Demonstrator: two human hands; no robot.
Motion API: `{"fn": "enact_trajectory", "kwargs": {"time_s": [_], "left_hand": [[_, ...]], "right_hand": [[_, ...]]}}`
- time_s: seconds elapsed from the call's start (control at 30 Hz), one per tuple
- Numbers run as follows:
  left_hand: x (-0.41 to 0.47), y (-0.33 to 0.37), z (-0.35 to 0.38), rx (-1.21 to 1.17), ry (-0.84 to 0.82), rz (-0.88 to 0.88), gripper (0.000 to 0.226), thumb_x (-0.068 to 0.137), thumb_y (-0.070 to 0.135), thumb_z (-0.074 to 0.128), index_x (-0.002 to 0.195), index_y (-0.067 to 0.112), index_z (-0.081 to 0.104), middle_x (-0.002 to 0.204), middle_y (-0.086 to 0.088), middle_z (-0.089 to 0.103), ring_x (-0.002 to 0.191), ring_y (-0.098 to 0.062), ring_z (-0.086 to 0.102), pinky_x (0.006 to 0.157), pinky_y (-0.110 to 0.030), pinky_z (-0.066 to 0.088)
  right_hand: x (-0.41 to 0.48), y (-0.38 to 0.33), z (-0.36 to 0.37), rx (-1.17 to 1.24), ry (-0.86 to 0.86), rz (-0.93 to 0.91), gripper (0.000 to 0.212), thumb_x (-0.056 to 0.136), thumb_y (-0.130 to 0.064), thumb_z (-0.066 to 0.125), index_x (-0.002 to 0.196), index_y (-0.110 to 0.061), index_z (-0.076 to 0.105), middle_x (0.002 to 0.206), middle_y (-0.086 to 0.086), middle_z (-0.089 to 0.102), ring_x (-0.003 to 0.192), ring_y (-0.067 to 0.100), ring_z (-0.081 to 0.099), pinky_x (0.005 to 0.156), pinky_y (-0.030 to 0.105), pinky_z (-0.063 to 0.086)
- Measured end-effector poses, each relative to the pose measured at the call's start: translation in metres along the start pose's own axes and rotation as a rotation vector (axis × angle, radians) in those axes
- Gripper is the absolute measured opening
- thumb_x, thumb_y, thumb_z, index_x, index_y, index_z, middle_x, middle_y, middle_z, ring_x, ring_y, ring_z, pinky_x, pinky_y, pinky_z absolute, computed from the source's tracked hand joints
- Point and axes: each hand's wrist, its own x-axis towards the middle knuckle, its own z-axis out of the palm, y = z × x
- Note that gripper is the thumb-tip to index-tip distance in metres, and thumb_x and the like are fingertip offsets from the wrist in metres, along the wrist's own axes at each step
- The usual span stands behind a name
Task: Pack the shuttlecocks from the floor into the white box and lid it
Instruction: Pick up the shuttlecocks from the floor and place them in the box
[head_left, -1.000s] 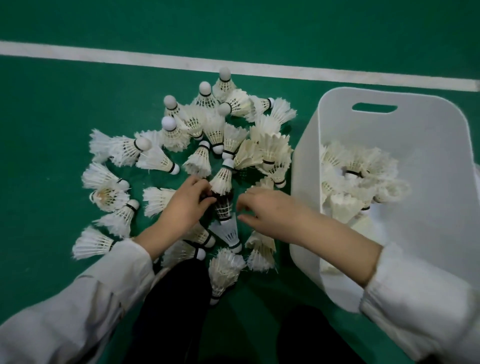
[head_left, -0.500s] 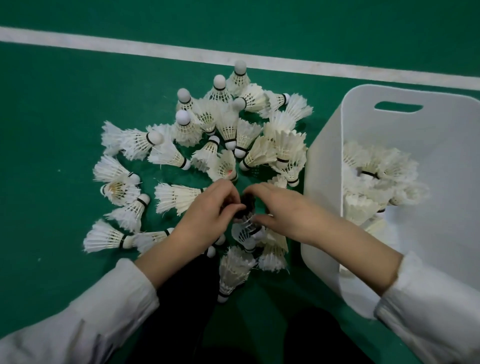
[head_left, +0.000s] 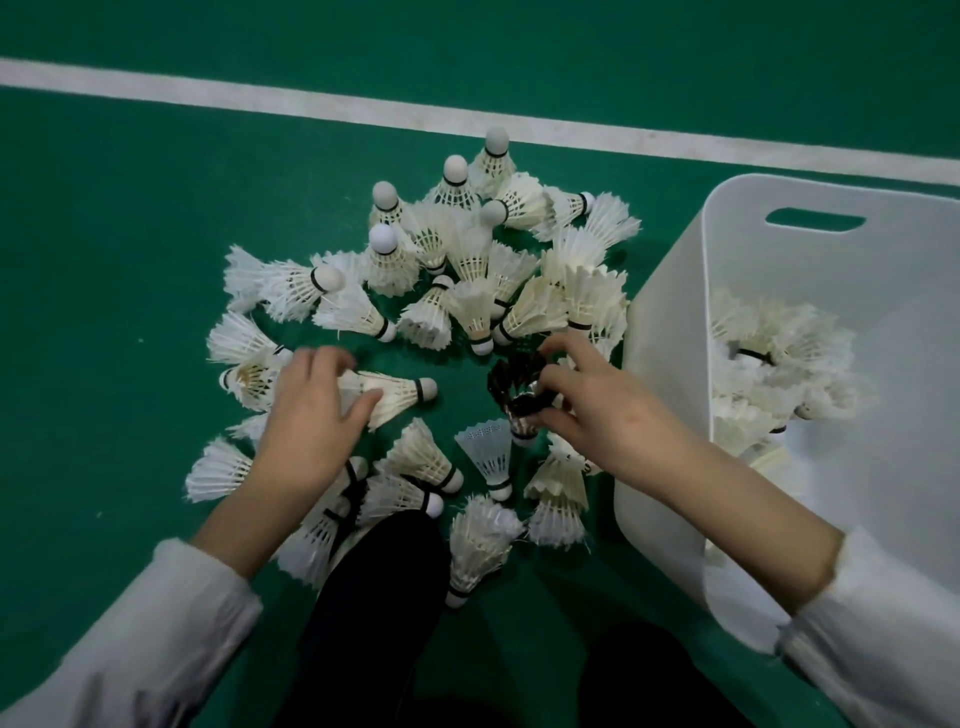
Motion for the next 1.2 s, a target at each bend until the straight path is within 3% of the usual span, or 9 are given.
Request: {"fn": "enact_trajectory", "kwargs": {"time_s": [0.1, 0.2, 0.37, 0.53, 0.7, 0.87, 1.03, 1.1, 1.2], "left_hand": [[0.0, -0.021, 0.011, 0.116, -0.085, -0.195, 0.05, 0.087, 0.039, 0.058, 0.117, 0.001, 0.046, 0.117, -0.018, 0.048, 0.11, -0.032, 0.042, 0.093, -0.041, 0.035], [0.005, -0.021, 0.015, -0.041, -0.121, -0.277, 0.042, 0.091, 0.039, 0.053, 0.11, 0.002, 0.05, 0.101, -0.014, 0.057, 0.091, -0.029, 0.051, 0.073, -0.036, 0.04], [0.008, -0.02, 0.005, -0.496, -0.062, -0.307, 0.018, 0.091, 0.028, 0.056, 0.081, 0.013, 0.053, 0.077, -0.005, 0.055, 0.07, -0.022, 0.054, 0.065, -0.038, 0.052], [0.0, -0.011, -0.023, -0.441, 0.11, -0.192, 0.014, 0.093, 0.028, 0.053, 0.089, 0.015, 0.049, 0.085, 0.002, 0.063, 0.055, -0.02, 0.063, 0.054, -0.028, 0.046], [-0.002, -0.008, -0.042, -0.463, 0.181, -0.129, 0.008, 0.093, 0.025, 0.048, 0.092, 0.019, 0.052, 0.081, -0.005, 0.063, 0.068, -0.021, 0.059, 0.062, -0.034, 0.048], [-0.002, 0.01, -0.02, -0.378, -0.129, -0.276, 0.034, 0.092, 0.044, 0.046, 0.115, 0.02, 0.049, 0.097, -0.016, 0.062, 0.065, -0.023, 0.055, 0.054, -0.032, 0.045], [0.01, 0.014, 0.011, -0.111, -0.384, -0.36, 0.062, 0.092, 0.046, 0.049, 0.141, 0.012, 0.033, 0.14, -0.011, 0.045, 0.122, -0.027, 0.047, 0.09, -0.032, 0.038], [0.012, 0.018, 0.014, -0.15, -0.348, -0.359, 0.055, 0.093, 0.039, 0.051, 0.138, 0.01, 0.041, 0.132, -0.012, 0.053, 0.117, -0.027, 0.051, 0.088, -0.031, 0.039], [0.008, 0.021, 0.004, -0.175, -0.257, -0.289, 0.036, 0.091, 0.036, 0.055, 0.119, 0.013, 0.059, 0.089, -0.004, 0.061, 0.08, -0.023, 0.057, 0.075, -0.034, 0.046]], "right_hand": [[-0.001, 0.0, 0.001, -0.055, -0.025, -0.019, 0.03, 0.089, -0.034, 0.055, 0.103, -0.008, 0.057, 0.133, 0.004, 0.037, 0.074, 0.016, 0.045, 0.071, 0.033, 0.045], [-0.002, -0.001, 0.003, -0.094, -0.021, -0.029, 0.031, 0.092, -0.036, 0.049, 0.101, -0.008, 0.057, 0.134, 0.004, 0.037, 0.081, 0.02, 0.053, 0.071, 0.037, 0.048], [-0.005, 0.0, 0.004, -0.088, 0.047, -0.058, 0.03, 0.091, -0.034, 0.051, 0.09, -0.008, 0.065, 0.141, 0.006, 0.035, 0.081, 0.022, 0.061, 0.07, 0.038, 0.052], [-0.004, -0.003, 0.001, -0.072, 0.034, -0.045, 0.026, 0.091, -0.033, 0.053, 0.098, -0.013, 0.067, 0.139, 0.002, 0.039, 0.092, 0.024, 0.06, 0.073, 0.038, 0.051], [-0.005, -0.001, -0.001, -0.004, 0.143, -0.066, 0.015, 0.087, -0.02, 0.061, 0.094, -0.01, 0.069, 0.141, -0.001, 0.045, 0.097, 0.025, 0.065, 0.074, 0.038, 0.055], [-0.005, -0.002, 0.0, 0.056, 0.092, -0.109, 0.016, 0.089, -0.021, 0.057, 0.095, -0.009, 0.067, 0.146, -0.01, 0.037, 0.104, 0.022, 0.064, 0.081, 0.041, 0.053], [-0.008, -0.007, -0.008, -0.001, -0.031, -0.108, 0.023, 0.092, -0.029, 0.052, 0.106, -0.016, 0.065, 0.145, -0.014, 0.038, 0.104, 0.015, 0.062, 0.083, 0.038, 0.051], [-0.008, -0.008, -0.01, -0.027, -0.061, -0.101, 0.024, 0.092, -0.03, 0.051, 0.106, -0.018, 0.065, 0.145, -0.016, 0.036, 0.11, 0.014, 0.059, 0.085, 0.038, 0.05], [-0.006, -0.008, -0.01, -0.045, -0.109, -0.085, 0.024, 0.093, -0.03, 0.048, 0.104, -0.017, 0.064, 0.148, -0.019, 0.028, 0.113, 0.014, 0.058, 0.085, 0.038, 0.05]]}}
